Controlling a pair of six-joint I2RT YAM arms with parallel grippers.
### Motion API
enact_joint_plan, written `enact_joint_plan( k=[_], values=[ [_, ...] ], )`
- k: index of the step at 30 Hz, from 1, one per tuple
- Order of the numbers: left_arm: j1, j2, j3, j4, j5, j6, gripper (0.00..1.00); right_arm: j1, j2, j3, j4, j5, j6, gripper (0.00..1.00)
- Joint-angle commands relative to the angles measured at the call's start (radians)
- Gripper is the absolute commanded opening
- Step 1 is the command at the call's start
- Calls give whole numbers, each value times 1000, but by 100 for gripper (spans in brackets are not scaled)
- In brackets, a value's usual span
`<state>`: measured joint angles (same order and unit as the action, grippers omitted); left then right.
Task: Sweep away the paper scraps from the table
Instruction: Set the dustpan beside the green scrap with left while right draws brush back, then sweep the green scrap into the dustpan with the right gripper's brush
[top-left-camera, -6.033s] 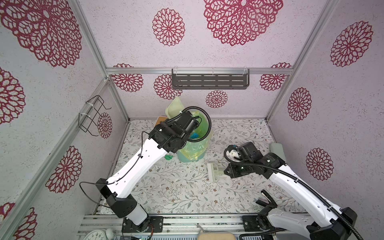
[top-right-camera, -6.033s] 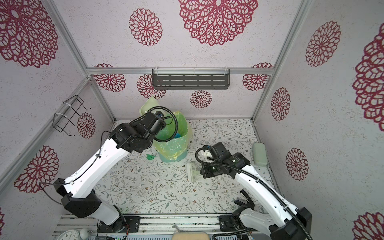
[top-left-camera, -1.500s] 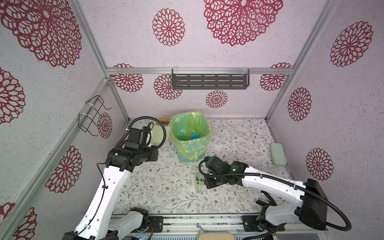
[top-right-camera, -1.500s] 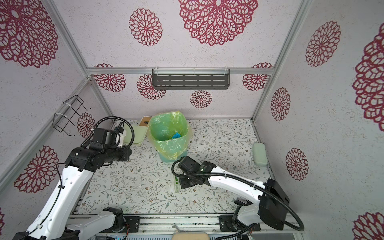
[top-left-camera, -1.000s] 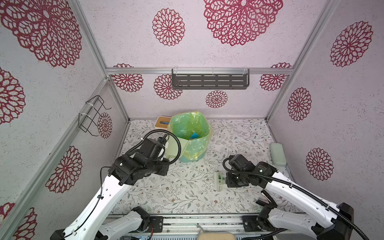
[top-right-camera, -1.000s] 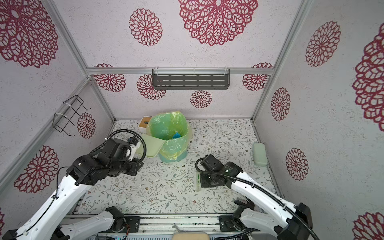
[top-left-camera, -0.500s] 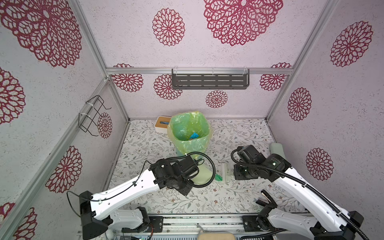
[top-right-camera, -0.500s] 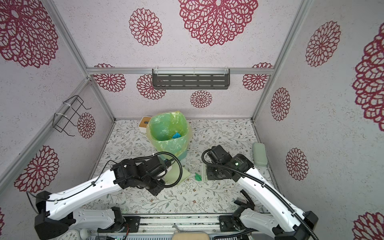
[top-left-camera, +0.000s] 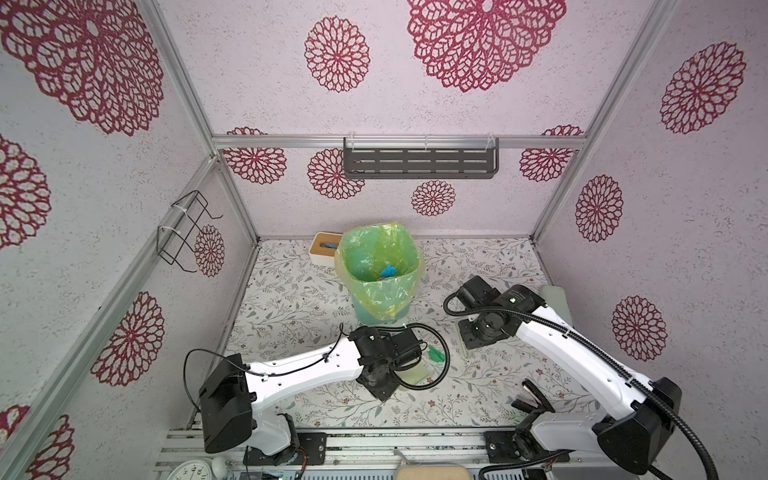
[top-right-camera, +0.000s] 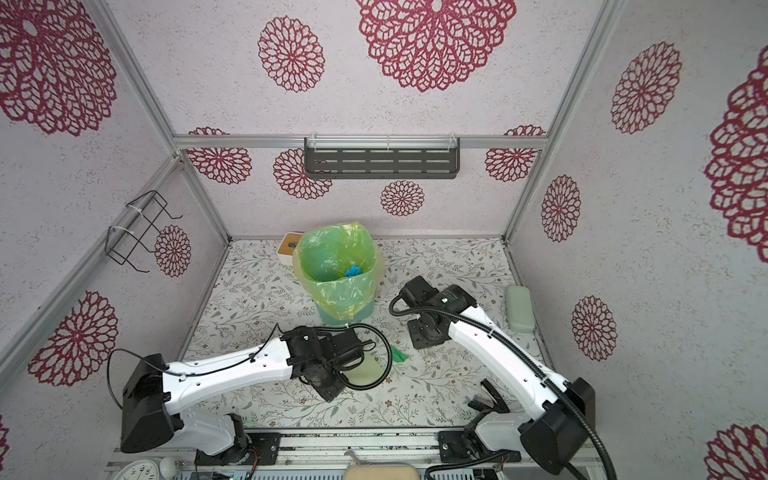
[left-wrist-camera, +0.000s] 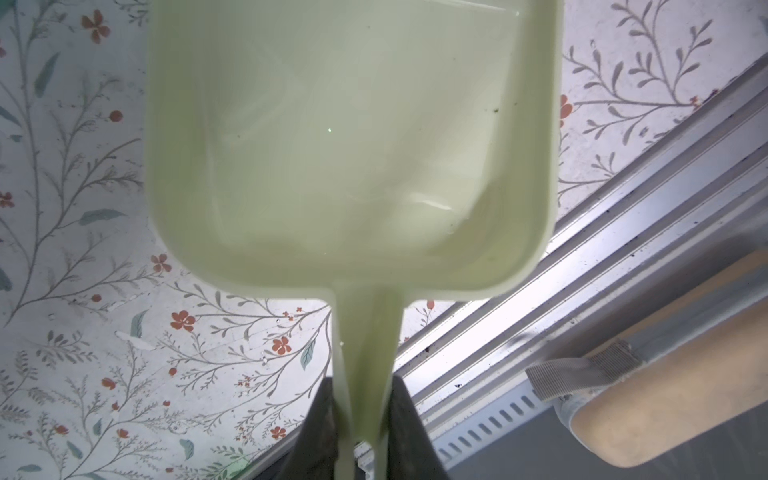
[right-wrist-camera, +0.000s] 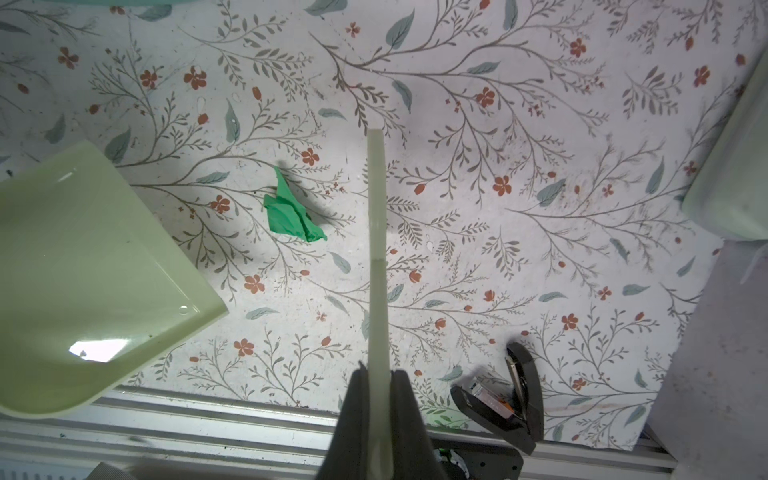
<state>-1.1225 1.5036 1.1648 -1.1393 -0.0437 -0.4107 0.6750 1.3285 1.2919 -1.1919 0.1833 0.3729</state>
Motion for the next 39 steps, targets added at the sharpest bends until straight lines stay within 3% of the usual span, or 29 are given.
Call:
enact_joint_plan(
  k=[1, 14, 39],
  values=[
    [-8, 30, -1, 61, -7, 53, 9, -3, 34, 66, -29, 53, -75, 0],
    [53, 109, -11, 130, 43, 152, 9, 14, 161, 122, -32, 34, -120, 0],
    [122, 173, -34, 180, 72, 259, 9, 118, 230, 117, -23, -30, -72, 0]
  ],
)
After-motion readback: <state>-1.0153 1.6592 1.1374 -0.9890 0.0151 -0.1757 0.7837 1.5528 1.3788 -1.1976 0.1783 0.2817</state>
